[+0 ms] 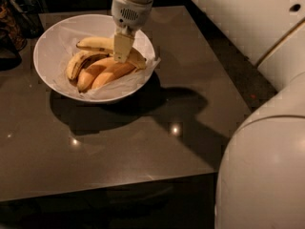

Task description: Pick banana from white bowl

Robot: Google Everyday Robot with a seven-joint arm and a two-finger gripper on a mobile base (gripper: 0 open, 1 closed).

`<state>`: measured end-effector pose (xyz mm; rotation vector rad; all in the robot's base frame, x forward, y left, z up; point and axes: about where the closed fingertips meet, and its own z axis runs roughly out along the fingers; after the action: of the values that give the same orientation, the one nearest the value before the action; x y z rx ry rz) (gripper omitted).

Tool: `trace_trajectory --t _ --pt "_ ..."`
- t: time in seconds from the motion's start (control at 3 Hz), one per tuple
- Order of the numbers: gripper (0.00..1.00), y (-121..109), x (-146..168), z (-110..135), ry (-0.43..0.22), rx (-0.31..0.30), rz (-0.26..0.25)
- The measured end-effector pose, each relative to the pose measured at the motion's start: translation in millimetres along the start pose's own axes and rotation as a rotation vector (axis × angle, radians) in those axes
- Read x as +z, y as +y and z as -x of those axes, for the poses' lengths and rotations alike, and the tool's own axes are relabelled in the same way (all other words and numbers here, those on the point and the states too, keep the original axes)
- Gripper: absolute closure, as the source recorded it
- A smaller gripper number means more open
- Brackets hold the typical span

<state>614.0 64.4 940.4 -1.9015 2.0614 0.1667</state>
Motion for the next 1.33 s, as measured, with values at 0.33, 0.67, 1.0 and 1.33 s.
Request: trace_trajectory --t 0.33,0.67,1.0,1.33 --pt "1.0 8 -8 -3 0.015 -0.008 0.013" --pt "1.0 27 -25 -7 0.032 -0.027 0.031" --pt "1.0 46 -53 -3 0.008 -0.066 -0.005" --pt "1.0 45 -55 -1 0.0 -0.067 -0.015"
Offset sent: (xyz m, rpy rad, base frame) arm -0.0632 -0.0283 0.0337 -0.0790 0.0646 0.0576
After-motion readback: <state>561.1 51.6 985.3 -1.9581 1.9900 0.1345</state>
